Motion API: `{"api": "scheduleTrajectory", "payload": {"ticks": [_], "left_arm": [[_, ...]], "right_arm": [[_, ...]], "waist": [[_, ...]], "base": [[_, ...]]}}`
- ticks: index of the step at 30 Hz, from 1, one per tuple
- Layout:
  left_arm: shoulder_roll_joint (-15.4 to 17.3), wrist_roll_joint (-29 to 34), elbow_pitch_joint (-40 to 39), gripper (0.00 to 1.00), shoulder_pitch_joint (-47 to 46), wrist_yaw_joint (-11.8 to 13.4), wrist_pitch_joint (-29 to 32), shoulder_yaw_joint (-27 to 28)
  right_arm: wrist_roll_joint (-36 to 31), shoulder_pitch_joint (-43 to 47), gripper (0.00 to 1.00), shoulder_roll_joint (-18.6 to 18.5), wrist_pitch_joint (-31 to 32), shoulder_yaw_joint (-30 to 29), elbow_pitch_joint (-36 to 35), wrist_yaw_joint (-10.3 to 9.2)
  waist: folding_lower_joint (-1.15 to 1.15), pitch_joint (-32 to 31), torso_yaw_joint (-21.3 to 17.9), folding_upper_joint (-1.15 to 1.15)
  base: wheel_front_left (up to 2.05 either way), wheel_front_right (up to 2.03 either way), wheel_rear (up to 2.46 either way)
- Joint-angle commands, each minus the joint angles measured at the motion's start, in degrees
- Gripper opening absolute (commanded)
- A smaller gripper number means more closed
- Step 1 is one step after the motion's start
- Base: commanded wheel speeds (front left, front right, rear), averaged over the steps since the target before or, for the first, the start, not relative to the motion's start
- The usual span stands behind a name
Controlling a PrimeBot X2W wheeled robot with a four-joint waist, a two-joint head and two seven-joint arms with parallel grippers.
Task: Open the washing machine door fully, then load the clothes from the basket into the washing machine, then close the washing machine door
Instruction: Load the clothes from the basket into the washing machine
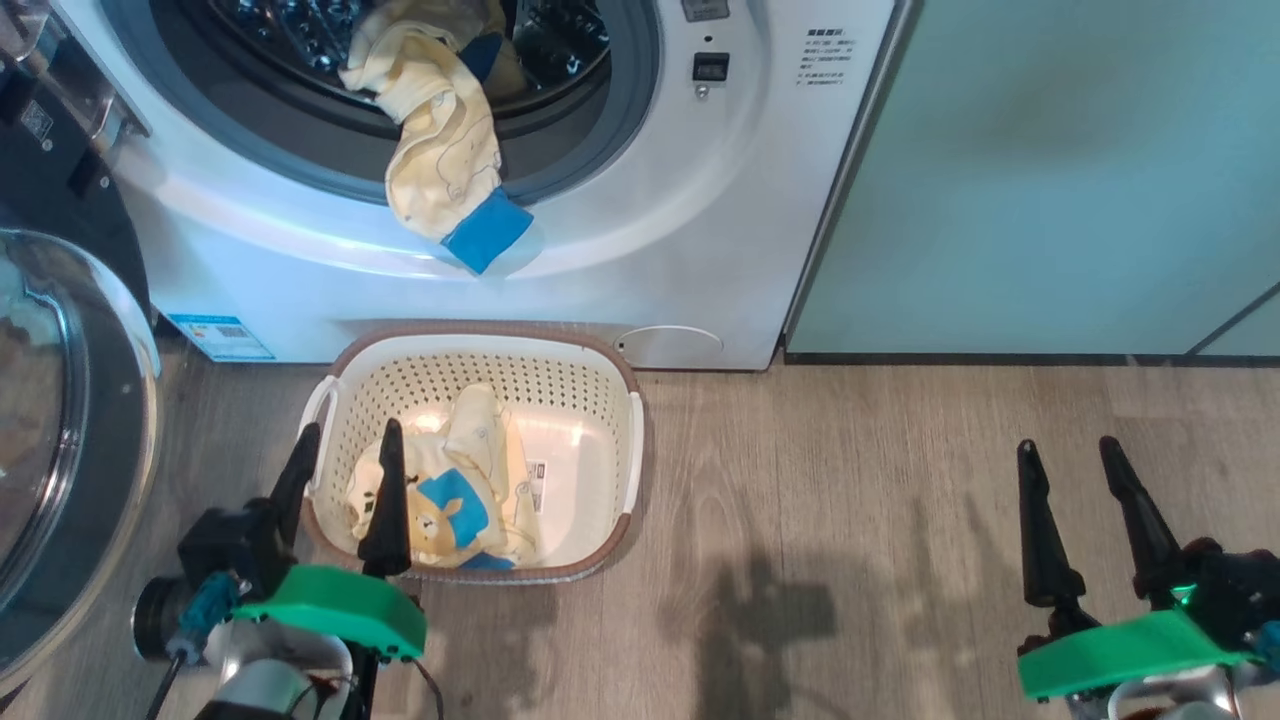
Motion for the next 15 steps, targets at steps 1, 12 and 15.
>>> {"api": "scheduleTrajectory", "payload": {"ticks": [1, 12, 15], "left_arm": [[0.5, 0.5, -1.4, 1.00, -1.1, -0.1, -0.6, 2.1], [0.1, 0.4, -0.4, 1.00, -2.1, -0.9, -0.6, 1.7], [0.1, 0.3, 0.1, 1.00, -2.8, -1.2, -0.6, 1.6]], "right_arm": [[-0.5, -0.1, 1.00, -0.7, -0.4, 1.3, -1.6, -0.16], [-0.6, 0.2, 1.00, -0.7, -0.4, 1.6, -2.2, -0.16], [-0.5, 0.1, 1.00, -0.7, -0.4, 1.7, -2.4, -0.16]], "waist": [[0.01, -0.3, -0.1, 0.00], [0.01, 0.0, 0.0, 0.00], [0.01, 0.4, -0.1, 0.00]], "base": [[0.00, 0.00, 0.00], [0.00, 0.00, 0.00], [0.00, 0.00, 0.00]]}}
